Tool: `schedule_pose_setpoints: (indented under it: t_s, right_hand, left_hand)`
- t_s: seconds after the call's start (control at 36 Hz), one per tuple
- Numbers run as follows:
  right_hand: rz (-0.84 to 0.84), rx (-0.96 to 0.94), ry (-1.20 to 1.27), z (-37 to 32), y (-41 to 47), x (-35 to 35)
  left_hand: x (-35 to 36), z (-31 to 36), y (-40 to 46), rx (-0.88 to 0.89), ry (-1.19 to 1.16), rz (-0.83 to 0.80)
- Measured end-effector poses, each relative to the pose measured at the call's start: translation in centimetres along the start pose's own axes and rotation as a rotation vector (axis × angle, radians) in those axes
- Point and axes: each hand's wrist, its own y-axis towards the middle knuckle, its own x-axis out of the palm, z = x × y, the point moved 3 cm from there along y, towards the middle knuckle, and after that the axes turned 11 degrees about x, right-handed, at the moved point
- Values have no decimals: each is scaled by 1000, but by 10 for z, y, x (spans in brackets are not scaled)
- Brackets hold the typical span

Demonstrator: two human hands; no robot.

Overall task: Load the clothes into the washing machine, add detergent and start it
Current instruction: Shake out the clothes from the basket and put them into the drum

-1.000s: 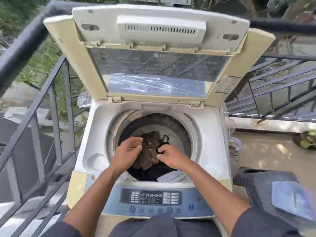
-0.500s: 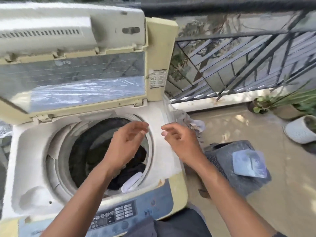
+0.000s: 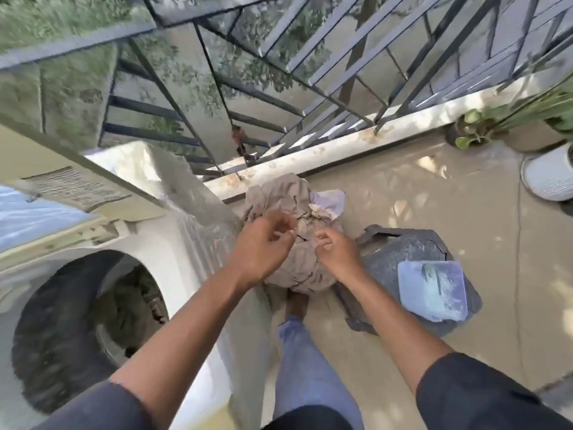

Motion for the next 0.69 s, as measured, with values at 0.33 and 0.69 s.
schedule_pose_setpoints:
  t_s: [0.33,0.69]
  right_hand:
    - [-239,160,-458,104,148,81]
    - [-68,132,-397,113,179,110]
  left_hand:
    - [98,-110,92,-434,315,-315]
    - [115,-189,89,-615,365,-321]
